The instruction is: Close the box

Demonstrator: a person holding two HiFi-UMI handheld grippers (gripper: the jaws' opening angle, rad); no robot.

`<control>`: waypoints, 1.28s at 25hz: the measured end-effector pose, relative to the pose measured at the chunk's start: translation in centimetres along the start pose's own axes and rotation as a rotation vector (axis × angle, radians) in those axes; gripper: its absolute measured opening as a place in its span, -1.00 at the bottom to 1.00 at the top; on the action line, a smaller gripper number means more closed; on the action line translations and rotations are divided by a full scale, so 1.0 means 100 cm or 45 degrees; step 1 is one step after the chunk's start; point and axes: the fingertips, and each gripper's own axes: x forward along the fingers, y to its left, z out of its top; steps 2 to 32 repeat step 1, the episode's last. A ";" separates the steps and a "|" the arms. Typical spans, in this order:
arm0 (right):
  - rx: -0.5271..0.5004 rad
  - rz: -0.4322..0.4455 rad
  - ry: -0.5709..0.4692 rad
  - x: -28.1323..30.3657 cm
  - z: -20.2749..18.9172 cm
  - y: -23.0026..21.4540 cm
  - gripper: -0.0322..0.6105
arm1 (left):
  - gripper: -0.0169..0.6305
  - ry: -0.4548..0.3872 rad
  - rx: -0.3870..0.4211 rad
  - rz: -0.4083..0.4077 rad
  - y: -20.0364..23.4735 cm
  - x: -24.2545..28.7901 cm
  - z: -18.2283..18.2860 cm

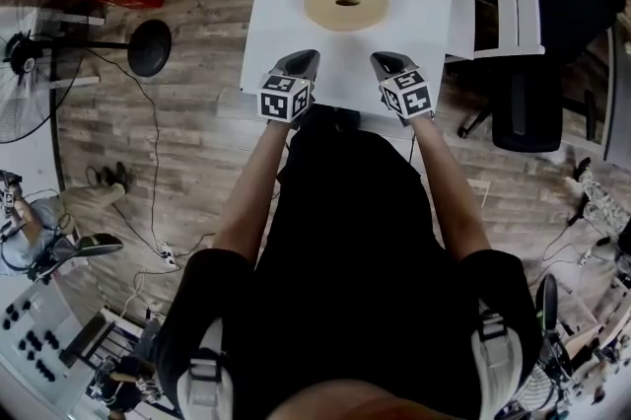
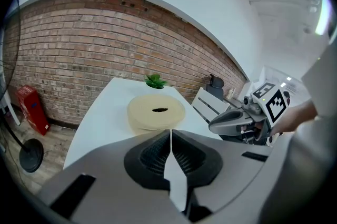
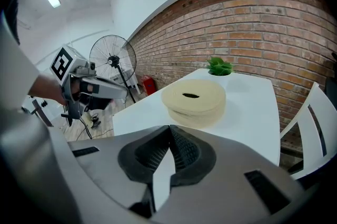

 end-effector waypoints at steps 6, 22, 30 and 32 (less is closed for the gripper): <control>0.001 0.001 0.001 0.000 -0.001 0.000 -0.91 | -0.86 0.001 -0.001 -0.001 0.000 0.000 0.000; 0.001 0.001 0.001 0.000 -0.001 0.000 -0.91 | -0.86 0.001 -0.001 -0.001 0.000 0.000 0.000; 0.001 0.001 0.001 0.000 -0.001 0.000 -0.91 | -0.86 0.001 -0.001 -0.001 0.000 0.000 0.000; 0.001 0.001 0.001 0.000 -0.001 0.000 -0.91 | -0.86 0.001 -0.001 -0.001 0.000 0.000 0.000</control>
